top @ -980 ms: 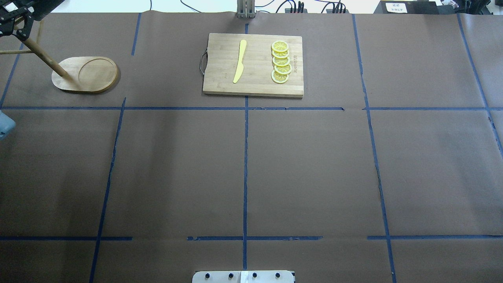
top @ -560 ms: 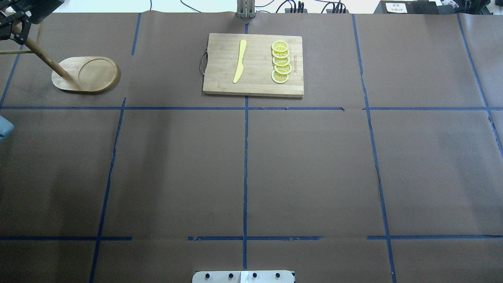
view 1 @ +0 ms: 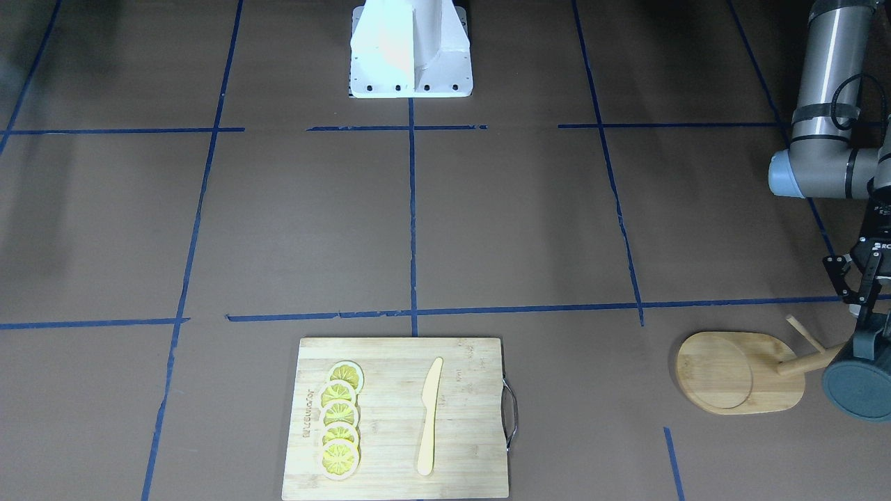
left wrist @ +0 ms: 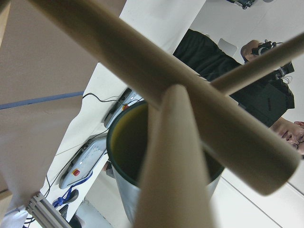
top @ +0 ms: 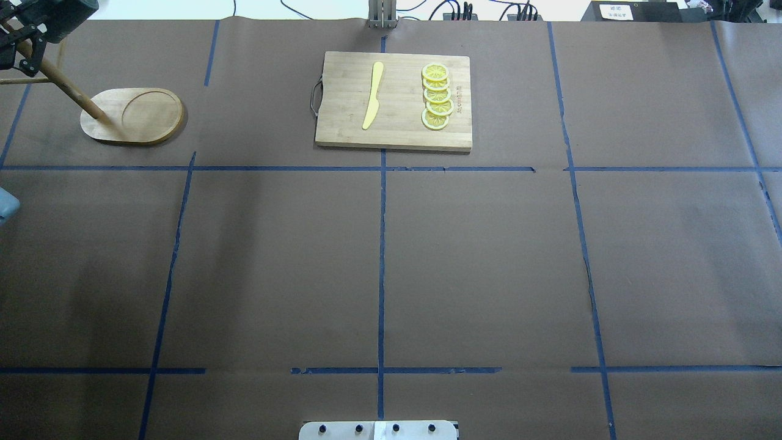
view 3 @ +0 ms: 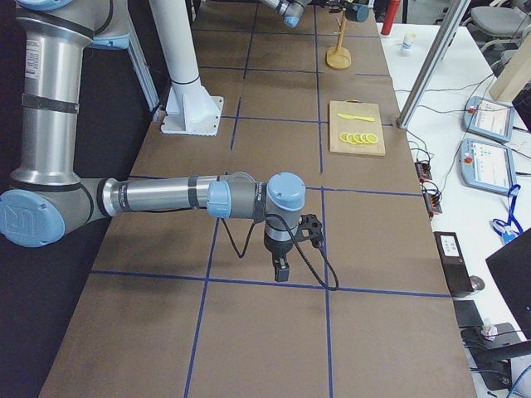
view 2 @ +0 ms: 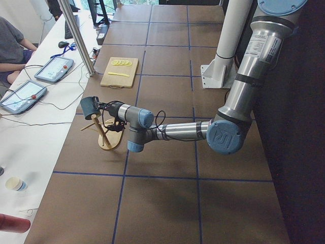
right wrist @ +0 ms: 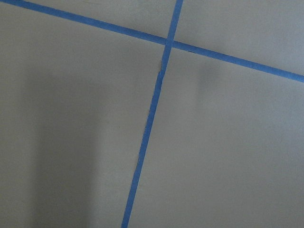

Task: Hang cup on storage rack
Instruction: 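Hook the teal mug's handle onto a peg of the wooden rack with the left gripper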

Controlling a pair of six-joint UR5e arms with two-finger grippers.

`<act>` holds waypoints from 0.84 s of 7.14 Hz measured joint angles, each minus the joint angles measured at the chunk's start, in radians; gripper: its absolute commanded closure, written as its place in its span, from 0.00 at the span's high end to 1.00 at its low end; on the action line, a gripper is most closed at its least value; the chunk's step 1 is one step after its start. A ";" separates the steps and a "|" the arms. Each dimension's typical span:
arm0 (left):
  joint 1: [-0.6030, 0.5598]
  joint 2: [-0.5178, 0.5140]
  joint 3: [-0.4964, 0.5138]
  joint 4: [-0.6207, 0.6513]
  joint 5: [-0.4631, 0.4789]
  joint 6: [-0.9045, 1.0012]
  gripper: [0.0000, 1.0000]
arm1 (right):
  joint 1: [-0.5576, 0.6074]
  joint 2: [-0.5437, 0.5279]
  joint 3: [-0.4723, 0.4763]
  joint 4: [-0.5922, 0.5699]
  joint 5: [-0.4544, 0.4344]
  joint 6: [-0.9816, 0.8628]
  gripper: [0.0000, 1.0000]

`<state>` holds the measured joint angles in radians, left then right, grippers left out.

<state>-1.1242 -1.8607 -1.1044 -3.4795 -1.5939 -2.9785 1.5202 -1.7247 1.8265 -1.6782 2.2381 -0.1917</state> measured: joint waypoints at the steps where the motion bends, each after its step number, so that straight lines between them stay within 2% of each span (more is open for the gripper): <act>1: 0.003 0.007 0.001 -0.007 0.001 -0.016 0.02 | 0.000 0.000 -0.001 0.000 0.000 0.000 1.00; 4: 0.024 0.024 0.019 -0.030 0.001 -0.058 0.05 | 0.000 -0.001 -0.004 0.000 -0.001 -0.001 1.00; 5: 0.034 0.025 0.031 -0.042 0.002 -0.059 0.14 | 0.000 -0.001 -0.004 0.000 -0.001 -0.002 1.00; 6: 0.045 0.025 0.037 -0.049 0.010 -0.059 0.56 | 0.000 -0.001 -0.004 0.000 -0.001 -0.002 1.00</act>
<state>-1.0791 -1.8353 -1.0678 -3.5282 -1.5840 -3.0379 1.5202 -1.7257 1.8224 -1.6782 2.2367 -0.1933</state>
